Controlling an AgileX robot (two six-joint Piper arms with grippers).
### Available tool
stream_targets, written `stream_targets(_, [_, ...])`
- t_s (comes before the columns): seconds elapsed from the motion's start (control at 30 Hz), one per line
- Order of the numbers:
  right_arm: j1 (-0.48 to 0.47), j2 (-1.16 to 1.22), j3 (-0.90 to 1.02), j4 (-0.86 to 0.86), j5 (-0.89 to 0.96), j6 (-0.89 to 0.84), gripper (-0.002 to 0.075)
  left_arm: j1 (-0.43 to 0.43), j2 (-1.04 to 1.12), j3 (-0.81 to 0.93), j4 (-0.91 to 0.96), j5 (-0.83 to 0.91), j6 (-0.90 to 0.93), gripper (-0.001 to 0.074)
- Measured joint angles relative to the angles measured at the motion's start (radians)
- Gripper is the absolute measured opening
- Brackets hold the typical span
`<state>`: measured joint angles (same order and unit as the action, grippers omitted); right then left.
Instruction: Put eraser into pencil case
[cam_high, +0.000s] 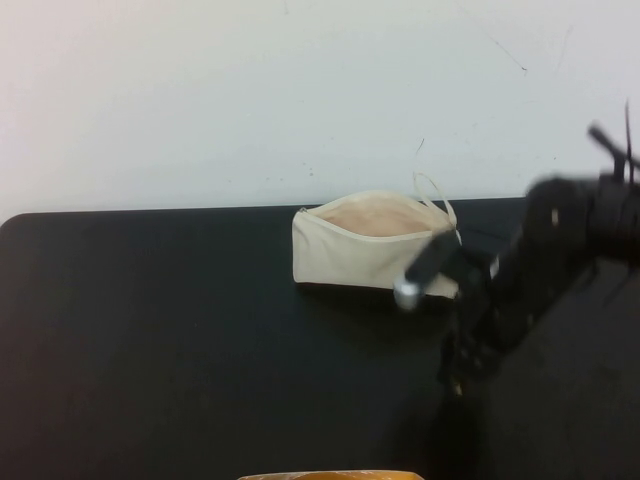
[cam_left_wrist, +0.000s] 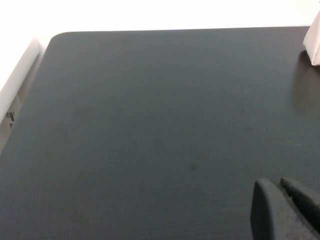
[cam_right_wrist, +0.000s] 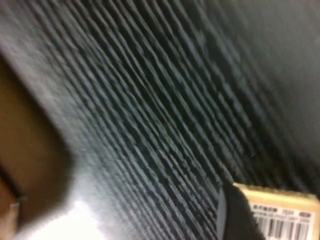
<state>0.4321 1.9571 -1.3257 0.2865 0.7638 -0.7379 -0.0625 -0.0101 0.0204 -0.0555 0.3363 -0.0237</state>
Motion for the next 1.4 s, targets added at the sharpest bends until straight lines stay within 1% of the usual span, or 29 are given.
stream_targets(0.1, [0.000,0.000,-0.140,0.000,0.124,-0.004,0.0297,0.000,0.000,0.000,0.000,0.000,0.000,-0.0001])
stream_targets(0.17, [0.000,0.000,-0.254,0.000,0.160,-0.006,0.0297,0.000,0.000,0.000,0.000,0.000,0.000,-0.0001])
stream_targets(0.23, [0.000,0.000,-0.356,0.000,0.155,-0.006,0.0297,0.000,0.000,0.000,0.000,0.000,0.000,-0.0001])
stream_targets(0.3, [0.000,0.000,-0.446,0.000,0.095,-0.008,0.0297,0.000,0.000,0.000,0.000,0.000,0.000,-0.0001])
stream_targets(0.37, [0.000,0.000,-0.496,0.002,-0.016,-0.011,0.0297,0.000,0.000,0.000,0.000,0.000,0.000,-0.0001])
stream_targets(0.43, [0.000,0.006,-0.521,0.016,-0.136,-0.012,0.0297,0.000,0.000,0.000,0.000,0.000,0.000,-0.0001])
stream_targets(0.53, [0.000,0.037,-0.530,0.036,-0.266,-0.013,0.0297,0.000,0.000,0.000,0.000,0.000,0.000,-0.0001])
stream_targets(0.63, [0.000,0.087,-0.530,0.040,-0.297,-0.014,0.0297,0.000,0.000,0.000,0.000,0.000,0.000,-0.0001])
stream_targets(0.73, [0.000,0.137,-0.530,0.042,-0.265,-0.014,0.0300,0.000,0.000,0.000,0.000,0.000,0.000,-0.0001])
stream_targets(0.8, [0.000,0.152,-0.530,0.047,-0.239,-0.014,0.0327,0.000,0.000,0.000,0.000,0.000,0.000,-0.0001])
stream_targets(0.93, [0.000,0.159,-0.530,0.061,-0.223,-0.014,0.0413,0.000,0.000,0.000,0.000,0.000,0.000,-0.0001])
stream_targets(1.03, [0.000,0.145,-0.558,0.066,-0.186,-0.011,0.0441,0.000,0.000,0.000,0.000,0.000,0.000,-0.0001])
stream_targets(1.13, [0.000,0.125,-0.612,0.067,-0.122,0.020,0.0449,0.000,0.000,0.000,0.000,0.000,0.000,-0.0001])
stream_targets(1.27, [0.000,0.100,-0.710,0.065,-0.009,0.049,0.0435,0.000,0.000,0.000,0.000,0.000,0.000,-0.0001])
stream_targets(1.37, [0.002,0.070,-0.774,0.036,0.110,0.063,0.0368,0.000,0.000,0.000,0.000,0.000,0.000,-0.0001])
stream_targets(1.4, [0.002,0.055,-0.789,0.020,0.145,0.068,0.0328,0.000,0.000,0.000,0.000,0.000,0.000,-0.0001])
